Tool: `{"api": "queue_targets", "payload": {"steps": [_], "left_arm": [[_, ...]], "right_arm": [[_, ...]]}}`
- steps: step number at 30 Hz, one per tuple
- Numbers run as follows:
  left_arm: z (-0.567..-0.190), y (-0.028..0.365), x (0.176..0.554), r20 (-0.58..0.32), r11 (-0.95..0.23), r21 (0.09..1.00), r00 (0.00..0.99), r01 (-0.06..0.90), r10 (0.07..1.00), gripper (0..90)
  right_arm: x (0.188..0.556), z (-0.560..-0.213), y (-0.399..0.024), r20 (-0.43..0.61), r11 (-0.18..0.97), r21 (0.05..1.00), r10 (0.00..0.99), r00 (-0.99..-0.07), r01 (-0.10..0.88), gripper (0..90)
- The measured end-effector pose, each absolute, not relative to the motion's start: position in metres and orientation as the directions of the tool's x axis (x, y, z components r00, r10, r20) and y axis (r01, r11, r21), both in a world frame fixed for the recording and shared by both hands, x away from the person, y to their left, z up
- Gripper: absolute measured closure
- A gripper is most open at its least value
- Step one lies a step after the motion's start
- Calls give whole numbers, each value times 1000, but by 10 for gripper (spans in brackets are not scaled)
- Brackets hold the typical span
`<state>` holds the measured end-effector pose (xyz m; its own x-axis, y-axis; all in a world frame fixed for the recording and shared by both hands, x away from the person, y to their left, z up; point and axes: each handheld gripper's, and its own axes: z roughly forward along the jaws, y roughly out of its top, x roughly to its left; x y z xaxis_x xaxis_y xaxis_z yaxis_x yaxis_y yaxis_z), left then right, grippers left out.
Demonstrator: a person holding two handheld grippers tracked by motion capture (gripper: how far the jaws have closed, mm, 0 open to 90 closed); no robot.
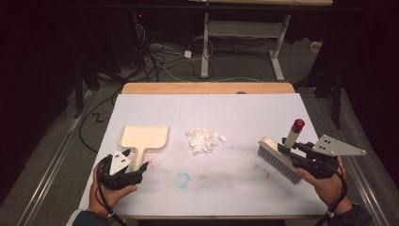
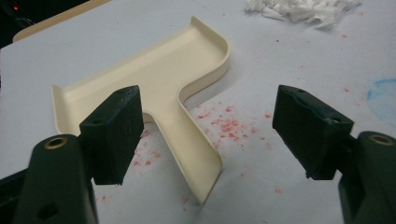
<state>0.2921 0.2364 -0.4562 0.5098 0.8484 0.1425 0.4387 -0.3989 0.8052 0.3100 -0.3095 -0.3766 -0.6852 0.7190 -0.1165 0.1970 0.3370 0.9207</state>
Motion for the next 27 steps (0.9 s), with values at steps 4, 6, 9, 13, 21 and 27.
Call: {"api": "queue_targets", "payload": {"steps": [4, 6, 9, 13, 21, 27], "left_arm": [[-458, 235, 294, 131, -398, 792, 508, 462, 851, 230], [-459, 235, 295, 134, -398, 779, 490, 485, 861, 230], [-459, 237, 297, 107, -362, 777, 459, 514, 882, 230], [-461, 237, 300, 100, -357, 773, 456, 524, 885, 230], [-469, 232, 306, 84, -374, 718, 460, 587, 884, 222], [-471, 232, 314, 55, -319, 705, 400, 633, 915, 230]], "right_arm": [[310, -378, -310, -113, 337, 919, 720, -685, 203, 712], [311, -378, -309, -114, 339, 919, 721, -683, 204, 712], [312, -377, -308, -119, 341, 919, 721, -683, 200, 712], [311, -378, -308, -121, 343, 918, 721, -683, 200, 712], [307, -375, -310, -123, 335, 922, 726, -676, 193, 712], [306, -374, -308, -134, 345, 919, 724, -677, 188, 712]]}}
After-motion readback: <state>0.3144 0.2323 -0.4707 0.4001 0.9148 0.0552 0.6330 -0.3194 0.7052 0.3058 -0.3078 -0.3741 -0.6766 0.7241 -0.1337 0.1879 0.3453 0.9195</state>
